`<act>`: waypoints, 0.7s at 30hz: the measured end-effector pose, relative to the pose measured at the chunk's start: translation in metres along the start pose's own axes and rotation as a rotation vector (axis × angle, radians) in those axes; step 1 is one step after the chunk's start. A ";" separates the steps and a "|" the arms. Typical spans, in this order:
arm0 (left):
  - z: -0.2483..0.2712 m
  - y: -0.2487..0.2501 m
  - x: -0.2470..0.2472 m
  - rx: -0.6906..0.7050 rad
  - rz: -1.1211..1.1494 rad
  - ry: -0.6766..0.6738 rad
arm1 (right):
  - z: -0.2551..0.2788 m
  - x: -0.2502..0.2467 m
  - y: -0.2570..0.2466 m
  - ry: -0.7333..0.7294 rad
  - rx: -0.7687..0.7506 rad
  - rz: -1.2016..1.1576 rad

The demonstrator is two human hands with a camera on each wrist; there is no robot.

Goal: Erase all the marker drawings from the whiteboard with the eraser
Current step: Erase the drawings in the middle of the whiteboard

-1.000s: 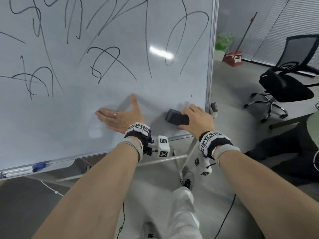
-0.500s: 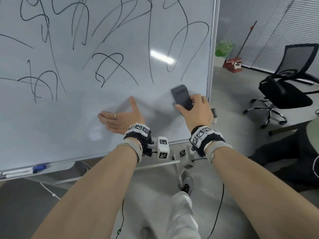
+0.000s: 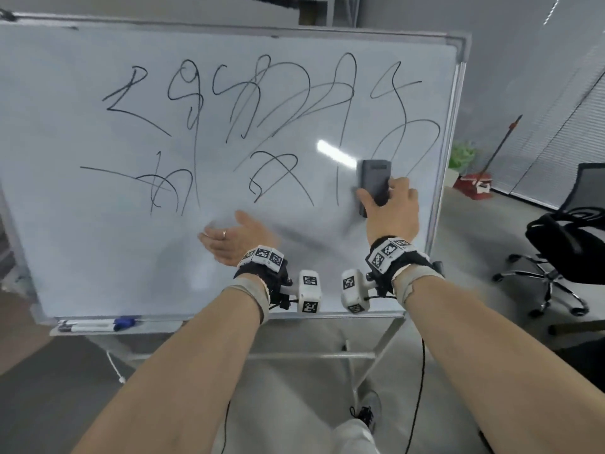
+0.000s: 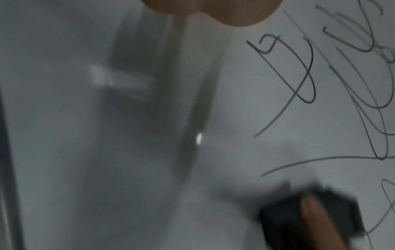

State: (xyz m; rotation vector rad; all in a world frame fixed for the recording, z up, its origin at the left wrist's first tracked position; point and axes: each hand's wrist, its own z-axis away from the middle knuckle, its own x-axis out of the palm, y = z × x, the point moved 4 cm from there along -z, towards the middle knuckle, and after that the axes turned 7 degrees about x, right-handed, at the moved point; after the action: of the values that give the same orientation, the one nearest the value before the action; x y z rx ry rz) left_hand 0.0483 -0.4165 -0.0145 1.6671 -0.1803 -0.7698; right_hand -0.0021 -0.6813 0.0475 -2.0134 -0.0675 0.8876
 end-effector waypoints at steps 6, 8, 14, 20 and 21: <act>-0.033 -0.019 -0.008 -0.020 -0.043 -0.080 | 0.056 0.061 -0.067 -0.219 -0.362 -0.015; -0.041 -0.025 -0.008 -0.017 -0.091 -0.068 | 0.056 0.059 -0.064 -0.190 -0.384 0.002; -0.024 -0.016 0.005 -0.043 -0.044 -0.099 | -0.001 0.008 -0.009 0.036 -0.107 0.042; -0.043 -0.016 -0.008 -0.054 -0.027 -0.054 | -0.004 0.016 -0.028 0.115 -0.061 -0.096; -0.049 -0.018 -0.011 -0.041 -0.047 -0.066 | 0.003 0.027 -0.042 0.091 -0.100 -0.109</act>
State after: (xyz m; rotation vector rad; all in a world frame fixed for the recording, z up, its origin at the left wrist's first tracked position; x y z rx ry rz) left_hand 0.0624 -0.3662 -0.0245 1.6135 -0.1710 -0.8594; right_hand 0.0277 -0.6441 0.0629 -2.1194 -0.1718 0.7358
